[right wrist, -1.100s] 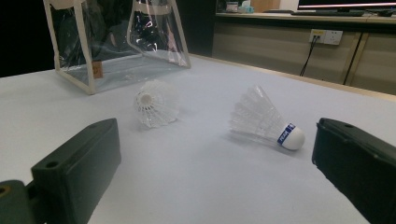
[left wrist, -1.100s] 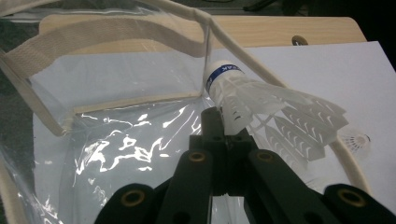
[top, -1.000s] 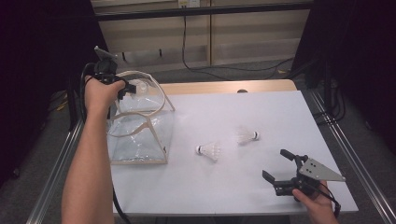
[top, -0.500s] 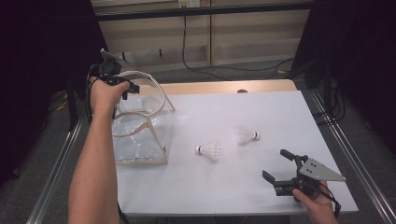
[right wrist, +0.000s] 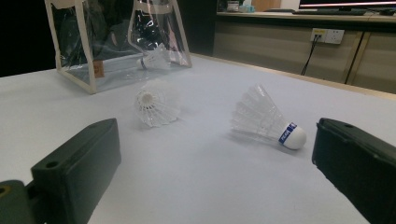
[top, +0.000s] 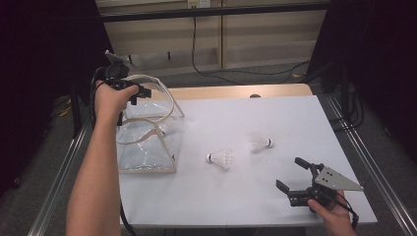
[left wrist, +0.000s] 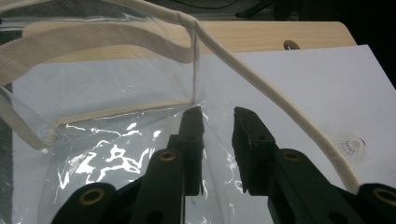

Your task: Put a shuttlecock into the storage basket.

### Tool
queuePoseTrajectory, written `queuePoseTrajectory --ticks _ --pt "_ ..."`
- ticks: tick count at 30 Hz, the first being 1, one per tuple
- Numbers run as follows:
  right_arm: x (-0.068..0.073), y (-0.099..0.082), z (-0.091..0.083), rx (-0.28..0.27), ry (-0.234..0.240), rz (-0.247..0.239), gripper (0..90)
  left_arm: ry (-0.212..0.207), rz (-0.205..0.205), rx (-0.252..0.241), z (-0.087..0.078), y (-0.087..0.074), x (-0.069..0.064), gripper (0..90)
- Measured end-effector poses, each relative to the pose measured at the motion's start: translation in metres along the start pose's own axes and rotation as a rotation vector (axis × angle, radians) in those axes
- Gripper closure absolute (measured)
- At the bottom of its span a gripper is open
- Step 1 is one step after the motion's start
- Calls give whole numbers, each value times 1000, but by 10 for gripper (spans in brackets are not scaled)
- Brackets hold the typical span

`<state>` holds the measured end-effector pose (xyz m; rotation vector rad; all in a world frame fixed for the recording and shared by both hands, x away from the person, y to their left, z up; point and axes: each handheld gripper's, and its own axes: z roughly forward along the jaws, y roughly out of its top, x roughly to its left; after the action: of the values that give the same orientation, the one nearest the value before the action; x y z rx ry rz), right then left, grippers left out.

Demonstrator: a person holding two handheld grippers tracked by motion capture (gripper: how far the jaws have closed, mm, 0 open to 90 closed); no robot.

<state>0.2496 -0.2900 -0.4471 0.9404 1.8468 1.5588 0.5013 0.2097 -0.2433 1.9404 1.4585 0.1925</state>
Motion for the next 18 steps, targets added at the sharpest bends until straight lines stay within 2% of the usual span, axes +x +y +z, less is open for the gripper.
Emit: queuePoseTrajectory --ticks 12,15,17,18 --pt "1 0 0 2 -2 -2 8 -59 26 -11 -13 -4 -11 697" --pt "1 0 0 1 -2 -4 8 -62 34 -9 -15 -6 -15 672" --pt "1 0 0 3 -3 -4 8 -85 31 -19 -16 -6 -18 648" --pt "1 0 0 4 -3 -2 8 -90 54 -11 -17 -6 -20 636"
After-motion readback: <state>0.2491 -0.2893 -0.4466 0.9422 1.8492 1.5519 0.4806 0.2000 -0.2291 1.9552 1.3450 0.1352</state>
